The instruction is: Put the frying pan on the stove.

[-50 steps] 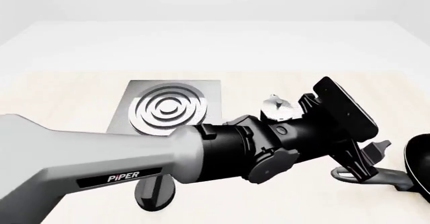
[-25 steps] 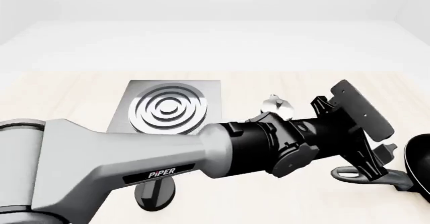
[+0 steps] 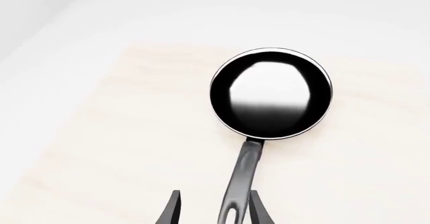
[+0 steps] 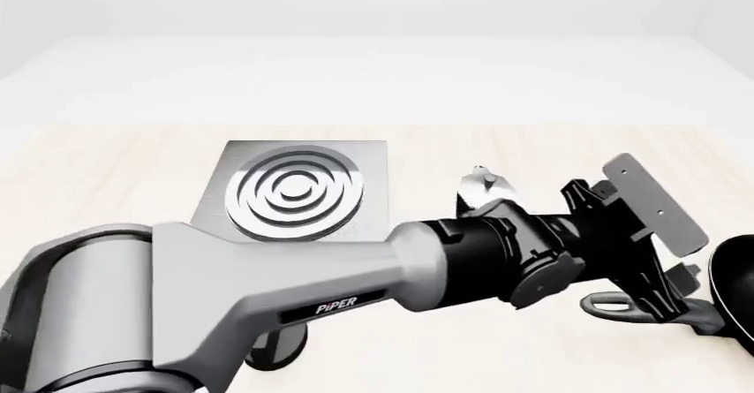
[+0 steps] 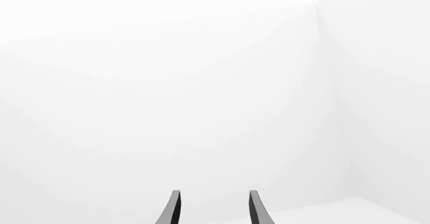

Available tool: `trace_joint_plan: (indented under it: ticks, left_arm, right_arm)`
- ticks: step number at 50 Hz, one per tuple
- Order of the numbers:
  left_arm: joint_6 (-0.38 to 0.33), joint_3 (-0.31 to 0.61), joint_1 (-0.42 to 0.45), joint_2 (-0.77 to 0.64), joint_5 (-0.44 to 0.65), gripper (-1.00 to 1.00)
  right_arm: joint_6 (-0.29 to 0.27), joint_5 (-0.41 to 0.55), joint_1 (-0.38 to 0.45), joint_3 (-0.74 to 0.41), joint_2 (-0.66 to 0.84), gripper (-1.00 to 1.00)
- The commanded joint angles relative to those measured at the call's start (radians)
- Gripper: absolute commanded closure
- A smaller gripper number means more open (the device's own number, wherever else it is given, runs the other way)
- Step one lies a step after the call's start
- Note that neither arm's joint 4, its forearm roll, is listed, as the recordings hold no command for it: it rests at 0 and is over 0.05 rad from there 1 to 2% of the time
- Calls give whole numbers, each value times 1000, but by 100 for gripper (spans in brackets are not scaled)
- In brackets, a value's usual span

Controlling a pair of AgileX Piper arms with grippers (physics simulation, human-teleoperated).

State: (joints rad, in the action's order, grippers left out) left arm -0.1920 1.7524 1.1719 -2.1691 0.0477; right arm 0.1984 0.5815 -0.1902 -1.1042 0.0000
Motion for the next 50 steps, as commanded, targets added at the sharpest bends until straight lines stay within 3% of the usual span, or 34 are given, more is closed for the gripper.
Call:
trace_joint_plan:
  ticks: [1,50]
  left_arm:
    - [-8,66,8,-43,53,-100]
    - [-14,279,25,-205,208,-100]
  right_arm:
    - [0,49,5,-53,0,-100]
    - [9,114,1,-143,0,-100]
